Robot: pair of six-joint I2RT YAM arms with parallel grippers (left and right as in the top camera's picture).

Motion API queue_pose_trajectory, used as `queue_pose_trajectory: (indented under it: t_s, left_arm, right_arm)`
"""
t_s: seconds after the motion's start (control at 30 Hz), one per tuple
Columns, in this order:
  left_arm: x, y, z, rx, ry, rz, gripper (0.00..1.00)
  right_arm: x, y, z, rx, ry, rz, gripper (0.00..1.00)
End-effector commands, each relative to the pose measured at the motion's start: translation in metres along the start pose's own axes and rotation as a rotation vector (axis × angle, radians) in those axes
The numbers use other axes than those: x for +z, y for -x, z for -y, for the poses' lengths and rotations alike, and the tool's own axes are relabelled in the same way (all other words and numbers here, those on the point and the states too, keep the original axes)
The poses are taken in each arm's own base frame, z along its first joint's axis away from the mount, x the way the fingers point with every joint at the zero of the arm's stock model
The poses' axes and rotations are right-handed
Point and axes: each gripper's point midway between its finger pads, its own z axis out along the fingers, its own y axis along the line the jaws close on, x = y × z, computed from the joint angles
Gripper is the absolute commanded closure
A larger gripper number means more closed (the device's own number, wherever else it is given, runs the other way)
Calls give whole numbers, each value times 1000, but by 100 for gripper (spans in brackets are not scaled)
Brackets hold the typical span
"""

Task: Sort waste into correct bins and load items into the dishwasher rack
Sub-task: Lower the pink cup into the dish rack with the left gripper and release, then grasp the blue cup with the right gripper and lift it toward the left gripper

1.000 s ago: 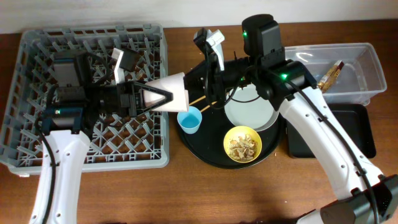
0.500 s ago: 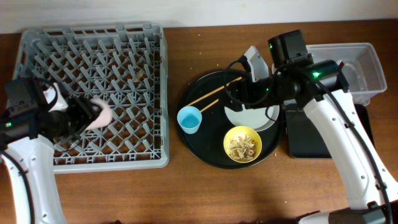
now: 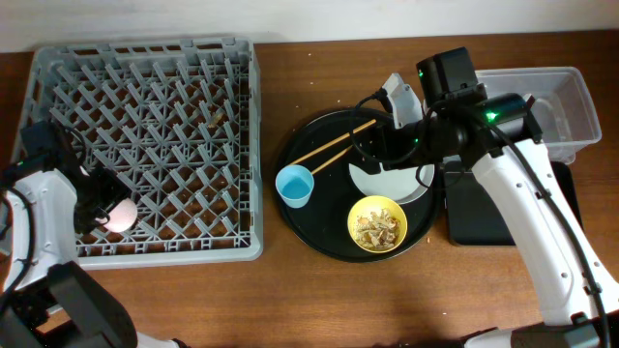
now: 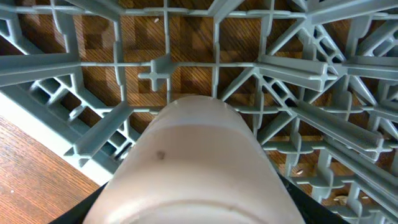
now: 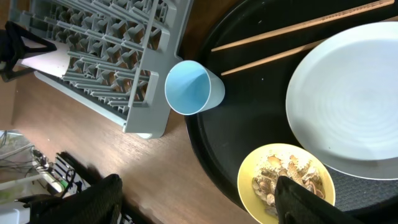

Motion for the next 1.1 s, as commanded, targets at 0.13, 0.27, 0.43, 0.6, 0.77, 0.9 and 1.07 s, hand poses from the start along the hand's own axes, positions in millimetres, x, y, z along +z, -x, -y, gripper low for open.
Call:
queue_pose_trajectory:
  t_s: [0.13,0.27,0.43,0.6,0.77,0.9,1.07]
  left_arm:
    - [-78,23,27,28,-113,31,43]
    - [-75,33,23,39,-56,78,43]
    - [-16,13,27,114,62,27,43]
    - [-15,6,23,117,77,-5,32]
    - [-21,6,23,118,81,-14,22]
    - [-52,7,35,121,18,-33,21]
    - [-178,-20,121,514,-422,68,21]
  right_arm:
    - [-3,0,2,-19,-23,10,20]
    - [-3,0,2,-19,-23,11,20]
    - [-3,-1,2,-17,-24,7,21]
    - [-3,-2,2,-16,-24,4,20]
    - [-3,-3,2,-15,-25,2,20]
    - [-3,-1,2,-19,-23,8,21]
    - [76,-14,-14,-150,-98,-112,39]
